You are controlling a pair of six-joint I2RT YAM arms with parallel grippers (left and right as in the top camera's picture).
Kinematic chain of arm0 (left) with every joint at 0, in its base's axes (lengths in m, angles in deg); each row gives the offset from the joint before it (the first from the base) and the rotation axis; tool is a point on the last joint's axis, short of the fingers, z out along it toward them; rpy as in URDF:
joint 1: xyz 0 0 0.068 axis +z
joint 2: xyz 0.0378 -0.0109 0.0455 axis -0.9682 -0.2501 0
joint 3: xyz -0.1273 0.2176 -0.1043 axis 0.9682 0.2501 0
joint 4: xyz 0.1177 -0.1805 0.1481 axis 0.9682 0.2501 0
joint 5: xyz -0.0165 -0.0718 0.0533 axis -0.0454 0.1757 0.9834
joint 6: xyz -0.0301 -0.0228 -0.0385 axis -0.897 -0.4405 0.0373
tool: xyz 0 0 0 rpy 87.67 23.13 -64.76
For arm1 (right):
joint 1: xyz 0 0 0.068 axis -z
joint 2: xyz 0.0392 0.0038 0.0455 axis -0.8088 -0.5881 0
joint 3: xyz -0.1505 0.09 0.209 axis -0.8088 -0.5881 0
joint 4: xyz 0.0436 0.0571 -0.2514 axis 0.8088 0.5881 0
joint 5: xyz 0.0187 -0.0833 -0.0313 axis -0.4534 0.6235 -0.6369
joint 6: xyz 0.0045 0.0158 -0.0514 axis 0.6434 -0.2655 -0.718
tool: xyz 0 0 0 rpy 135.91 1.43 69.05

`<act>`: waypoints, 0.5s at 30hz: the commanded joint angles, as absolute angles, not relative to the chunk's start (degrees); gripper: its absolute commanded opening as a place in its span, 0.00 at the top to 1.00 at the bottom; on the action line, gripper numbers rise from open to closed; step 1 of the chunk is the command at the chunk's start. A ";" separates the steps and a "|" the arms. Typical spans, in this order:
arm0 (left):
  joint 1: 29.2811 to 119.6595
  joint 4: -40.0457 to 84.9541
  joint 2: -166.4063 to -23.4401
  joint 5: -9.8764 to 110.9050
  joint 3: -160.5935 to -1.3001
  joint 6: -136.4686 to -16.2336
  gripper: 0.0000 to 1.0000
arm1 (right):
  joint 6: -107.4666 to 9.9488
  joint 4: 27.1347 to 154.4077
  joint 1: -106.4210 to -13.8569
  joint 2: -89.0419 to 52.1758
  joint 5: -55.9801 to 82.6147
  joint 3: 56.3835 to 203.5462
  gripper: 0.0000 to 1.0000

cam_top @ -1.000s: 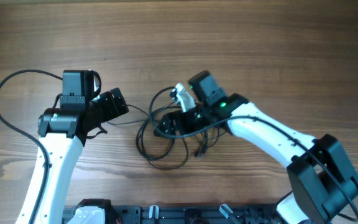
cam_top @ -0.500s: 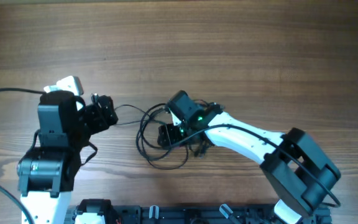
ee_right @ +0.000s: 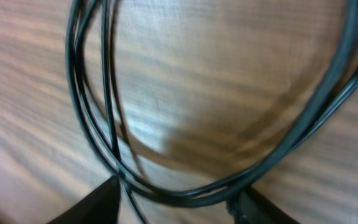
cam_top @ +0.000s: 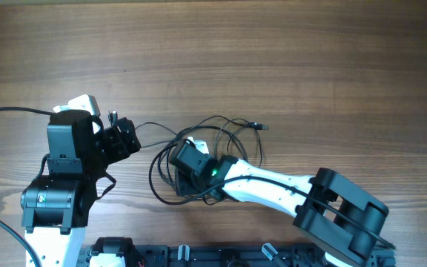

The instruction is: Untangle cables

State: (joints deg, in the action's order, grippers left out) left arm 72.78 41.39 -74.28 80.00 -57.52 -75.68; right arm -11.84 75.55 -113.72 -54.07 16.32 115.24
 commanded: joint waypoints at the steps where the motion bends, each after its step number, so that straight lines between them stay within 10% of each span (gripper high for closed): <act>1: 72.73 41.92 -74.34 80.81 -58.50 -74.59 0.11 | -11.78 73.65 -113.74 -58.81 26.33 114.83 0.46; 9: 72.73 42.53 -74.34 80.79 -58.50 -74.59 0.11 | -11.47 67.57 -113.74 -65.22 32.30 114.83 0.45; 15: 72.73 42.60 -74.34 80.81 -58.50 -74.59 0.11 | -11.03 58.00 -113.13 -65.20 32.13 114.85 0.81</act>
